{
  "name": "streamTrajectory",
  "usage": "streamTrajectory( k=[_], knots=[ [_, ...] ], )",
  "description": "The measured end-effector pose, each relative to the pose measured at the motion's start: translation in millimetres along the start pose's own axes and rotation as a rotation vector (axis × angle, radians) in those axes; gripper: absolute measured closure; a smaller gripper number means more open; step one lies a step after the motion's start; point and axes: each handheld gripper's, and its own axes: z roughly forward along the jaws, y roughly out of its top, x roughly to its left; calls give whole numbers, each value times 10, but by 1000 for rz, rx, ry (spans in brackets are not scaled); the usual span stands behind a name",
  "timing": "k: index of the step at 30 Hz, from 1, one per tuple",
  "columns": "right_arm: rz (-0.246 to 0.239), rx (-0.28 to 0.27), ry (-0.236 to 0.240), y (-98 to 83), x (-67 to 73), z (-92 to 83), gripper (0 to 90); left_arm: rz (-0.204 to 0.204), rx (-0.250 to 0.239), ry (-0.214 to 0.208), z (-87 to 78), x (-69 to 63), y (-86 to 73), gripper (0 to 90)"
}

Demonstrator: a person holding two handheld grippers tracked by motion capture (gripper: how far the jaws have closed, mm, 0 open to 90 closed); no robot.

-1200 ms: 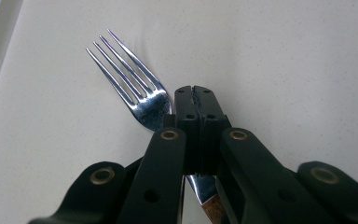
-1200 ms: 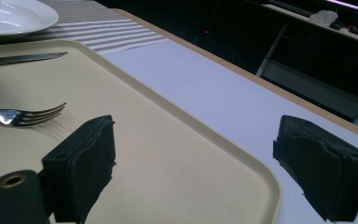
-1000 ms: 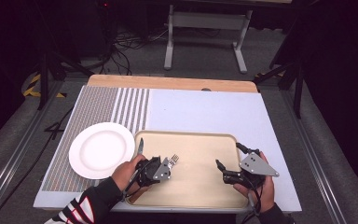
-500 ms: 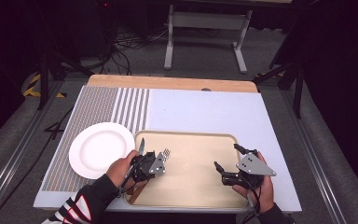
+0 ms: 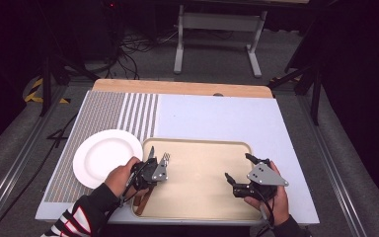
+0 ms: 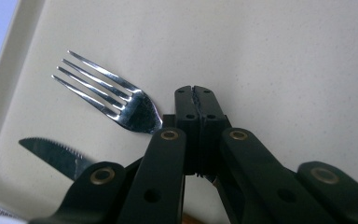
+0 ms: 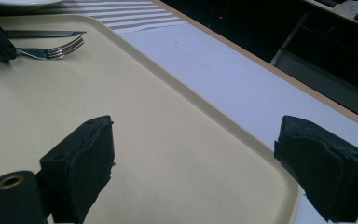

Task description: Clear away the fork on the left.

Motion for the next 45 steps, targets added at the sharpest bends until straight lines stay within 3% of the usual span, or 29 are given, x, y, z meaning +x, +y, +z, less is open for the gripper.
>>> streamTrajectory(
  k=[10,25,37,45],
  knots=[
    [-1,9,5,-5,5,12,122,-20,17,7,-43,41,-82,900],
    [-5,8,5,1,14,16,122,-44,-7,15,-105,69,-144,900],
    [-3,-7,-4,3,5,-5,123,-48,-94,50,-198,72,-146,900],
    [-4,-21,-6,14,10,-21,123,-40,-183,87,-296,75,-180,890]
  ],
)
